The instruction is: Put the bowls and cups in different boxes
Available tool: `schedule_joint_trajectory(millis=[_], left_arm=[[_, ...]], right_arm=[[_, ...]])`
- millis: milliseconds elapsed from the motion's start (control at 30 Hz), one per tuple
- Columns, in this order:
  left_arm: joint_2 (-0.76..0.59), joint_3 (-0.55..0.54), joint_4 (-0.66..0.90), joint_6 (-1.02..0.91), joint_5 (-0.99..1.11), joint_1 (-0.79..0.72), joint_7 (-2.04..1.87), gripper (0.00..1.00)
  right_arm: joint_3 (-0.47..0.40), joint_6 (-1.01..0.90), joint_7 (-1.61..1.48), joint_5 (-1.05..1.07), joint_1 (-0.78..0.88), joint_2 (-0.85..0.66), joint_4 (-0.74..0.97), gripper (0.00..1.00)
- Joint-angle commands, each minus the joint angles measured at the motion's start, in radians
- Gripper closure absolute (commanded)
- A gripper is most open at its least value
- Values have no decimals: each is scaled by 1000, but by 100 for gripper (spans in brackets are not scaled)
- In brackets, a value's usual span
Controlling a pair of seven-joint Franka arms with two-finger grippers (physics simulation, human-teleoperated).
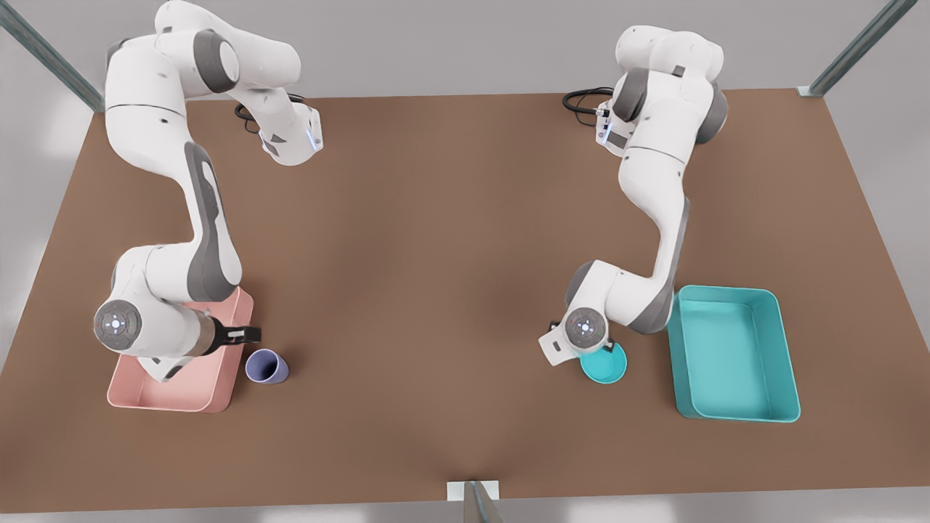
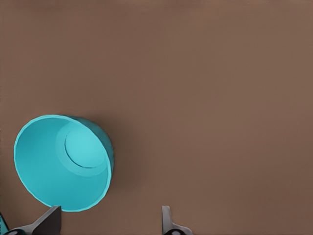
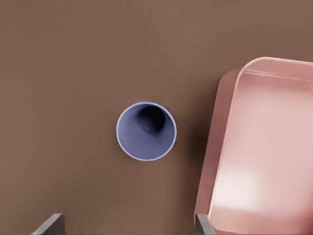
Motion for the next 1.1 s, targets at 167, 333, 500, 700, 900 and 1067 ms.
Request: schedule_joint_trajectory(millis=[167, 333, 500, 700, 900, 1067], left_arm=[[1, 3, -95, 202, 65, 1, -64, 0], [49, 4, -103, 209, 68, 12, -58, 0], [60, 4, -102, 212, 67, 15, -61, 67], [25, 4, -100, 172, 63, 15, -87, 79], [-268, 9, -149, -179, 36, 196, -191, 79], [-284, 55, -232, -33, 28, 360, -187, 79]], right_arm=[[-5, 266, 12, 8, -22, 122, -26, 0], [-5, 293, 12, 11, -29, 124, -61, 0], [-5, 293, 12, 10, -41, 130, -83, 0], [-5, 320, 15, 10, -39, 158, -83, 0], [-5, 328, 13, 0, -39, 167, -93, 21], [-5, 328, 13, -1, -35, 182, -93, 45]])
